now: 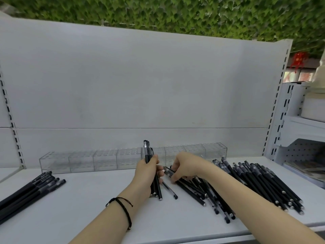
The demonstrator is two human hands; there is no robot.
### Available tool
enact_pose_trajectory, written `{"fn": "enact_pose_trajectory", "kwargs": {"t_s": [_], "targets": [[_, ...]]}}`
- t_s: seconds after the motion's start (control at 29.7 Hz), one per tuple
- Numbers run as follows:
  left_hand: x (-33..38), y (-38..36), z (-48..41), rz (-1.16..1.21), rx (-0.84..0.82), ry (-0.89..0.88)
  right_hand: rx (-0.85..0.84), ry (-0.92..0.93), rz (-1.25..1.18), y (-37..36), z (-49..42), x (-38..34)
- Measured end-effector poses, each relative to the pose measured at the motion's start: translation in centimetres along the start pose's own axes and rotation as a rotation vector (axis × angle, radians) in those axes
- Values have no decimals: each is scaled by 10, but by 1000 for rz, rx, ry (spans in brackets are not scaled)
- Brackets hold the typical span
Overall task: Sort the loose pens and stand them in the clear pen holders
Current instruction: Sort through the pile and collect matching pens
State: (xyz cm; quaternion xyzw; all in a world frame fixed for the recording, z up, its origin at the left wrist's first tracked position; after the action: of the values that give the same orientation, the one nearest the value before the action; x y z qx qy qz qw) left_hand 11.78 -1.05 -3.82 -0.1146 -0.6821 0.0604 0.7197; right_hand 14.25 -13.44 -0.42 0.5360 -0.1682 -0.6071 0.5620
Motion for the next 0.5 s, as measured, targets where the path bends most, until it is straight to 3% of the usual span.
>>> {"fn": "enact_pose_trajectory", "kwargs": {"t_s": [0.27,0.37,0.5], "targets": [[-8,-9,-5,-27,-62,41,126,121,-524,39,16,25],[-9,-22,-7,-76,-141,20,83,205,-793,42,16,31],[-11,-48,-7,3,-243,31,55,266,-887,43,18,35]]}}
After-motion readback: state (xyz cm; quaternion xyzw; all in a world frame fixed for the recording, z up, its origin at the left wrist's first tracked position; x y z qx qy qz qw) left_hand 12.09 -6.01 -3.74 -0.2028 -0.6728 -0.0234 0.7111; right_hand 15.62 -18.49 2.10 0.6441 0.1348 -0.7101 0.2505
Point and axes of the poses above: each hand's wrist, its own z-axis away from the middle knuckle, its own y-axis out of the back of the hand, x = y × z, the point moved 9 cm from there along -z, towards the middle knuckle, and after that the axes turned 15 degrees about -x, right-handed, at the moved point
